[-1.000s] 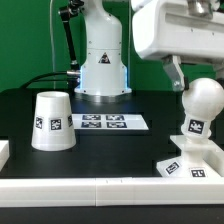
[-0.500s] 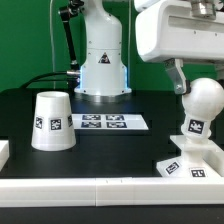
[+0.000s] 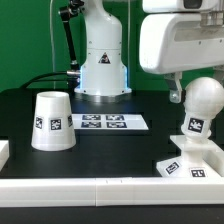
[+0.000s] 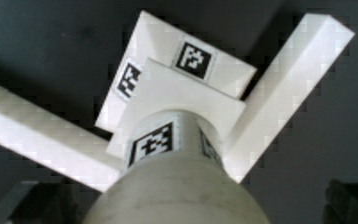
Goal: Assemble lamp
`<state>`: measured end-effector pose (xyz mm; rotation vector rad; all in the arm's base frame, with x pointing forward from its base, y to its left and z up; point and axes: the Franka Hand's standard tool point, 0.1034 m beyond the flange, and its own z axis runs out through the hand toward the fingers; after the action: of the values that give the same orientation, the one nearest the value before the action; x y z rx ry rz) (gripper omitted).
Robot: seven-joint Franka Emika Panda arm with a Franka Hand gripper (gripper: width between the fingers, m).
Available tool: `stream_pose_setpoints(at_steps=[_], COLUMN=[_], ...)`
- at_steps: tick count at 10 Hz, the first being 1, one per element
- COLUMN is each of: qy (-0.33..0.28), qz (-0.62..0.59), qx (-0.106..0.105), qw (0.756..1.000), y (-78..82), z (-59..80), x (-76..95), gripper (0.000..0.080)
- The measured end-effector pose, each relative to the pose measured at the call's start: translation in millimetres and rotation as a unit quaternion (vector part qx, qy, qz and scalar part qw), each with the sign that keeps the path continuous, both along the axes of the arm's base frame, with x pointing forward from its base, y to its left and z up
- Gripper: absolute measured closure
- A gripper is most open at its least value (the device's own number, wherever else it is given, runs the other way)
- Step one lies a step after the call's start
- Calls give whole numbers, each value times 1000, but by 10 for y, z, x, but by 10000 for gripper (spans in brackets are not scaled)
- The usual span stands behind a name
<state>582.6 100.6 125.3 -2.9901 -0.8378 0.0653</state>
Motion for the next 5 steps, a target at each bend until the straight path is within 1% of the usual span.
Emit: stream_pose_setpoints(at_steps=[1, 3, 5], qy=[32, 46, 41], qz=[3, 4, 2], qx=[-13, -16, -14], qw=[999, 999, 999], y=[19, 33, 10], z=[-6, 3, 33], x=[-19, 58, 113], gripper=[101, 101, 101])
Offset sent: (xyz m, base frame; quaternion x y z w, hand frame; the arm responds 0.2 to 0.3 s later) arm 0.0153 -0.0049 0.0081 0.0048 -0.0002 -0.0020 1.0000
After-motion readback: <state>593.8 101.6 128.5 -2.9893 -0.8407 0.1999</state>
